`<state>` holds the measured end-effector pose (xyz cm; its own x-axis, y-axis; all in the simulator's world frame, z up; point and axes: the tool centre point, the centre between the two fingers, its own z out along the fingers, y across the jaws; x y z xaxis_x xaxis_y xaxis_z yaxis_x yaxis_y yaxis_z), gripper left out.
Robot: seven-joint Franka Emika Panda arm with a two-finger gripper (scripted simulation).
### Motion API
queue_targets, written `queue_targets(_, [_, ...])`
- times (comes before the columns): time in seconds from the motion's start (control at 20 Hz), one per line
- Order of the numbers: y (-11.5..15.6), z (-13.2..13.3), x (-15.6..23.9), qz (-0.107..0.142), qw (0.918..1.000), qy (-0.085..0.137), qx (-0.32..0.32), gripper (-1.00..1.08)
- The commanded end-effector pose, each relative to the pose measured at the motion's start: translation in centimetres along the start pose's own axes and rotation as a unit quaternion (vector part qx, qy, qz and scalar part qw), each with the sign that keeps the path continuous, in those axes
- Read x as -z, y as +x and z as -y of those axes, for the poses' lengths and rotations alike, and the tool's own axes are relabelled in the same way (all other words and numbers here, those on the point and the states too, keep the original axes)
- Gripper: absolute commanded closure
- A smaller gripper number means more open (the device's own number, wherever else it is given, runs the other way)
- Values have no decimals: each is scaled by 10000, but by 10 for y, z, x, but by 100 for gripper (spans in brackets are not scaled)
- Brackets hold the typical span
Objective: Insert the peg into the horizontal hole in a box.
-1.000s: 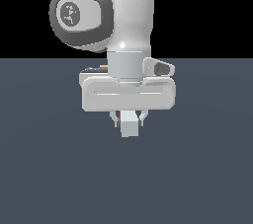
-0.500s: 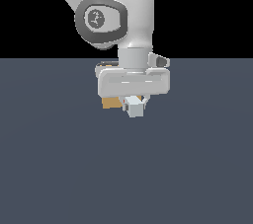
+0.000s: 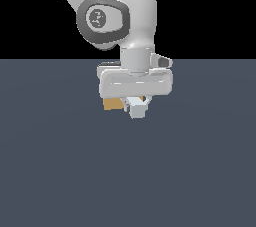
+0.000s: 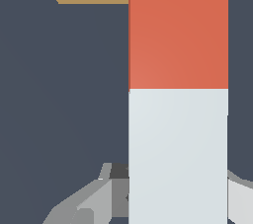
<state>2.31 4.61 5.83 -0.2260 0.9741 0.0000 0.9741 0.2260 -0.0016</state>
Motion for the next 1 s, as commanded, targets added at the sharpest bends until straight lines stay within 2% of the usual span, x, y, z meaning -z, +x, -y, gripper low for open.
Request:
queue_targets(0.0, [0, 0, 0, 0, 10000, -2, 0, 108])
queue_targets(0.25, [16, 0, 0, 0, 10000, -2, 0, 108])
queue_targets(0.7, [77, 1, 1, 1, 10000, -12, 3, 108])
queue_targets(0.95, [88, 1, 2, 2, 10000, -14, 3, 108])
